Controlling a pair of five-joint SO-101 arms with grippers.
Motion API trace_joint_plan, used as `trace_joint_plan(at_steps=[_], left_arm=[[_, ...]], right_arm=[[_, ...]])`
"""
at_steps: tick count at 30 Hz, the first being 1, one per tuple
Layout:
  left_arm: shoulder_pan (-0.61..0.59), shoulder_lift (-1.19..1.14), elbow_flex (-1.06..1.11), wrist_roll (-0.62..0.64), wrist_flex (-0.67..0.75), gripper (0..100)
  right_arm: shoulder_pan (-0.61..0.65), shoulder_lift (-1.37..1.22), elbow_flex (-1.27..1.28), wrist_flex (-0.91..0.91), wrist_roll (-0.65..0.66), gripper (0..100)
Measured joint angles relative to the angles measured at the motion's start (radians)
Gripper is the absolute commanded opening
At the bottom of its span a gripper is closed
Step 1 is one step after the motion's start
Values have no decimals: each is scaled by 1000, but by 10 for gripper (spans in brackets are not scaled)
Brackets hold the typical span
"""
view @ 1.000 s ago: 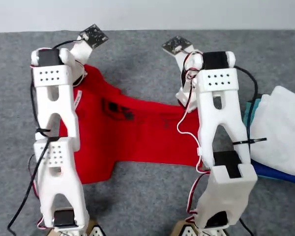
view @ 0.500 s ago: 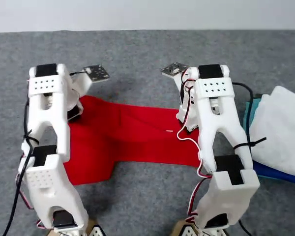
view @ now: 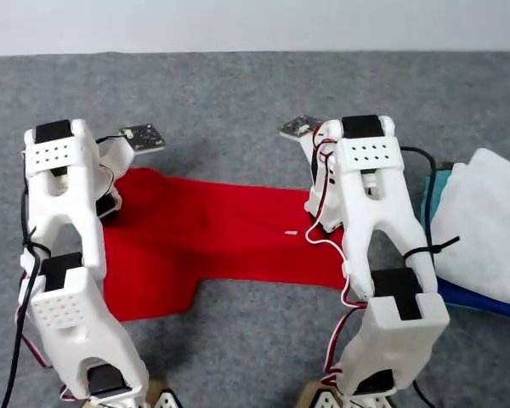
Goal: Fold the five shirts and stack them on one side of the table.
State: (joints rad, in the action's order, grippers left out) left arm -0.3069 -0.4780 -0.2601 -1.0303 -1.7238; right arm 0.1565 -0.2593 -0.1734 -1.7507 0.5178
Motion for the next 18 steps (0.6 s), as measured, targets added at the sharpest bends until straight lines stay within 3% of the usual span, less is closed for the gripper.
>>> trace_joint_plan(at_steps=[3, 6, 14, 18], left_arm=[[0, 9, -2, 0, 0, 122], [-20, 11, -31, -3, 0, 126], [-80, 63, -158, -3, 0, 100], [-35, 77, -153, 54, -2, 4]], right_arm=[[-2, 14, 0, -3, 0, 307], [-2, 52, 0, -3, 0, 358], [0, 186, 0, -3, 0, 351], [-2, 157, 0, 32, 0, 197]])
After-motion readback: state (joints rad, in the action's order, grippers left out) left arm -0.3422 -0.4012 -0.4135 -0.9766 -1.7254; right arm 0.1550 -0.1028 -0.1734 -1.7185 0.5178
